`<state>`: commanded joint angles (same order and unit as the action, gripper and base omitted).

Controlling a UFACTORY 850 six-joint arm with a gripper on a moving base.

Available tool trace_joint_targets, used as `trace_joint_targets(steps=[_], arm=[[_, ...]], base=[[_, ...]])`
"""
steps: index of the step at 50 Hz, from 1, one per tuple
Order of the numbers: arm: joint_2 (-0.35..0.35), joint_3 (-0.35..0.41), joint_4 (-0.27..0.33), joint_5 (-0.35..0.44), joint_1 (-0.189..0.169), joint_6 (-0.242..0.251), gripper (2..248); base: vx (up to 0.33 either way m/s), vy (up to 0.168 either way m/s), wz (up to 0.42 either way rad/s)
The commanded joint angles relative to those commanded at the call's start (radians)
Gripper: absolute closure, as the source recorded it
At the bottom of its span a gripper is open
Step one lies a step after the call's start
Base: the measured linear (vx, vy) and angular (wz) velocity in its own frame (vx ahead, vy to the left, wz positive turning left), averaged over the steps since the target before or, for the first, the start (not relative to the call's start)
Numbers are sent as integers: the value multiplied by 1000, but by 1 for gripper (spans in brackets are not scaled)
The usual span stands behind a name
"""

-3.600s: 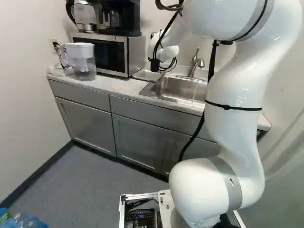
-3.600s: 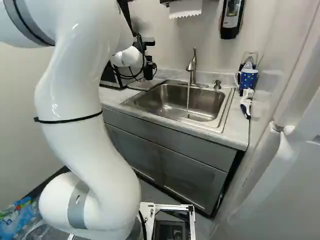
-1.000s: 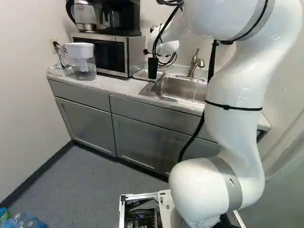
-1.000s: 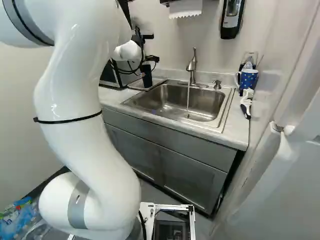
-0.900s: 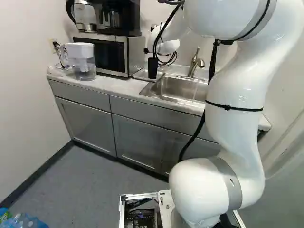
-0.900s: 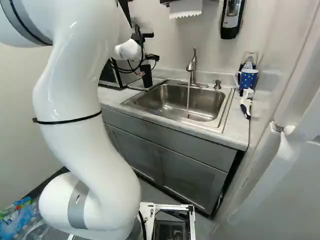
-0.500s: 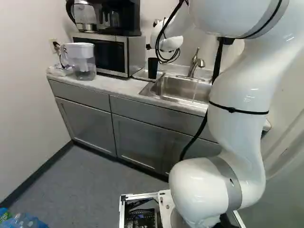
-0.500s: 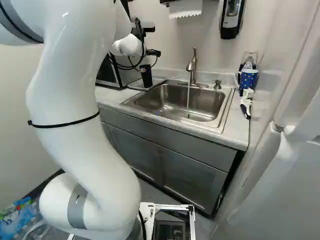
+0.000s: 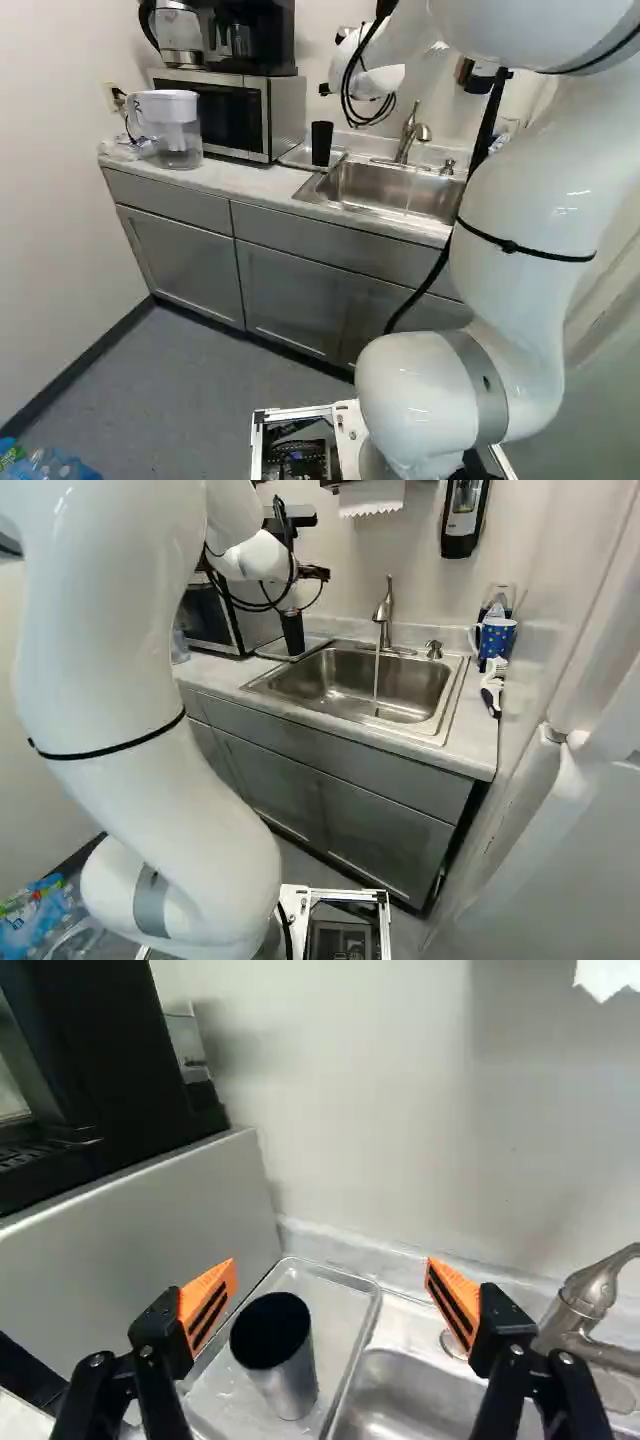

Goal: Rinse the cup and place it in the tray

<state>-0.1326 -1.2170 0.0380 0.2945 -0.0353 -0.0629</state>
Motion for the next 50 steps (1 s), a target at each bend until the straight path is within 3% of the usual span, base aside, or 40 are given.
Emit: trace_joint_targets(steps=[50], arm=[[21,-33,12,-14,-134,0,3]], base=[[0,0,0]])
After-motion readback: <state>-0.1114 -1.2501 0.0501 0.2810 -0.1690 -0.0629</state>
